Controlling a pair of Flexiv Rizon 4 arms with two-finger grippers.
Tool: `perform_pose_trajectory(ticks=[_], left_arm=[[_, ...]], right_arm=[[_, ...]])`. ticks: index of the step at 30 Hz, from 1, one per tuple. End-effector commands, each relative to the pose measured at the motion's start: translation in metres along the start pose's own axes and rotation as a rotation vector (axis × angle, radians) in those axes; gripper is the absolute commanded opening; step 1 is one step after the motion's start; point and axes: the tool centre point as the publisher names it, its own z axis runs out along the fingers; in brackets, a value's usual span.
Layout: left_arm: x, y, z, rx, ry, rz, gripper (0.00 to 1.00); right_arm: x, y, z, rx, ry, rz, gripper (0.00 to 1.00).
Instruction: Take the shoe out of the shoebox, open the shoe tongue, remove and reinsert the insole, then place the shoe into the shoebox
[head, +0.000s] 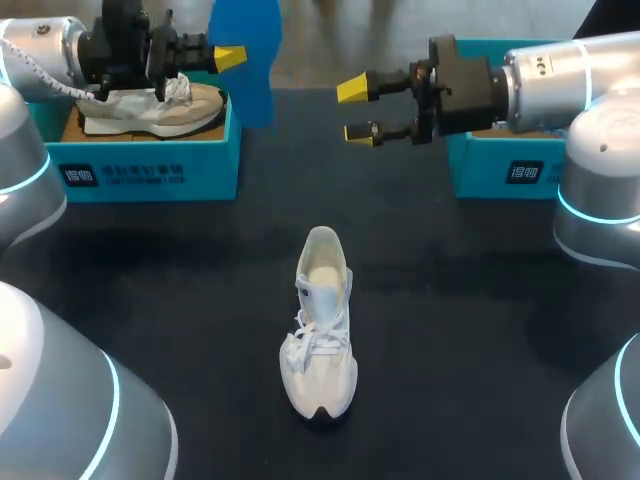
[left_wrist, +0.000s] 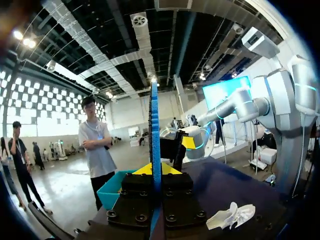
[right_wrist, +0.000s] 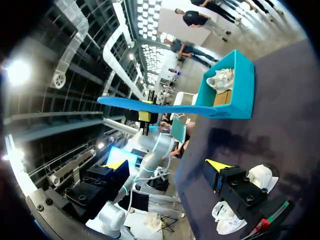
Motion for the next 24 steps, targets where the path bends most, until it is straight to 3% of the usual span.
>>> perform_pose_trajectory(ticks=[1,24], left_arm=[[-0.007,0.001,0.000,0.079,0.151,0.574,0.00],[-0.009,0.010,-0.007,0.185,0.268,0.779,0.00]], right_arm=[[0.000,0.000,0.002,-0.001,-0.003,0.000,1.00],[0.000,0.000,0.002,-0.001,-0.003,0.000,1.00]])
